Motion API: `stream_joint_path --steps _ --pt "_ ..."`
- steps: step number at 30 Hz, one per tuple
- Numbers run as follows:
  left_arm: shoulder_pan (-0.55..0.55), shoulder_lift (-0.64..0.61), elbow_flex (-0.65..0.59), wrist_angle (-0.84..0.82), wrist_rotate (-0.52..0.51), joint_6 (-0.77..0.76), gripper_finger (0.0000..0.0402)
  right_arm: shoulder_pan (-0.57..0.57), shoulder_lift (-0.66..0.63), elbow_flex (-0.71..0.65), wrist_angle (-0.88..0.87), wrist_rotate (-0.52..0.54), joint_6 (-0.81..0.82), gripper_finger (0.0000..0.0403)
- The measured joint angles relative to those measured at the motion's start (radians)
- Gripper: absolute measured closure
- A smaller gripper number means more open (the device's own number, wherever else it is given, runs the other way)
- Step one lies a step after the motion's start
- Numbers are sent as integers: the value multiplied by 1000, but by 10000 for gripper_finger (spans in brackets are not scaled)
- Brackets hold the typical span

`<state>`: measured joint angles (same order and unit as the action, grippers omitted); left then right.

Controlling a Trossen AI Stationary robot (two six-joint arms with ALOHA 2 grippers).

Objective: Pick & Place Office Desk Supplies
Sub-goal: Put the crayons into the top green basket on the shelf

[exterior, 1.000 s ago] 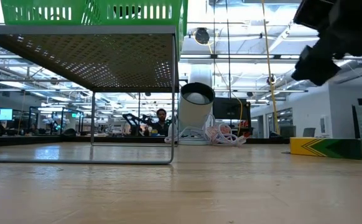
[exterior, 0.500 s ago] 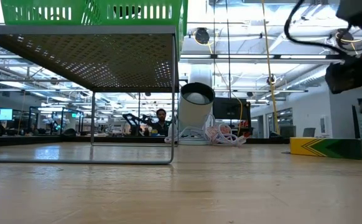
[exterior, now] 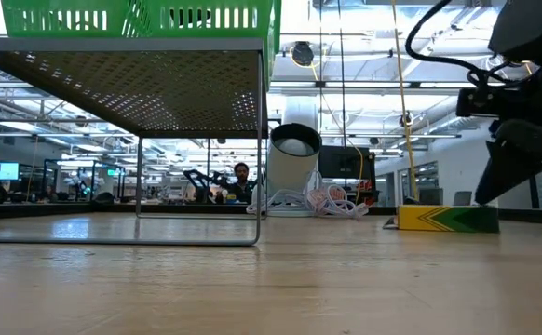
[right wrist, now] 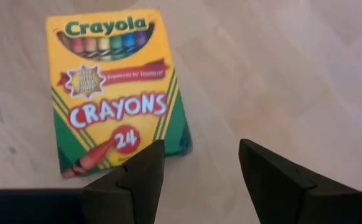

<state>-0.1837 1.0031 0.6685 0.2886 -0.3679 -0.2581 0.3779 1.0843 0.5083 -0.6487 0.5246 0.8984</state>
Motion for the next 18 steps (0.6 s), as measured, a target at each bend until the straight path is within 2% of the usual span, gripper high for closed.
stream_joint_path --steps 5,7,9,14,18 --pt "0 0 0 0 0 0 87 -26 0 0 52 73 -101 207" --pt "4 0 0 0 0 0 89 -35 0 0 130 126 -159 207" --pt "11 0 0 0 0 -3 88 -42 0 0 231 129 -255 207" --pt "19 0 0 0 0 -13 78 -44 11 -9 509 -42 -491 206" --pt "18 0 0 0 1 -13 78 -44 77 -25 571 -137 -546 203"
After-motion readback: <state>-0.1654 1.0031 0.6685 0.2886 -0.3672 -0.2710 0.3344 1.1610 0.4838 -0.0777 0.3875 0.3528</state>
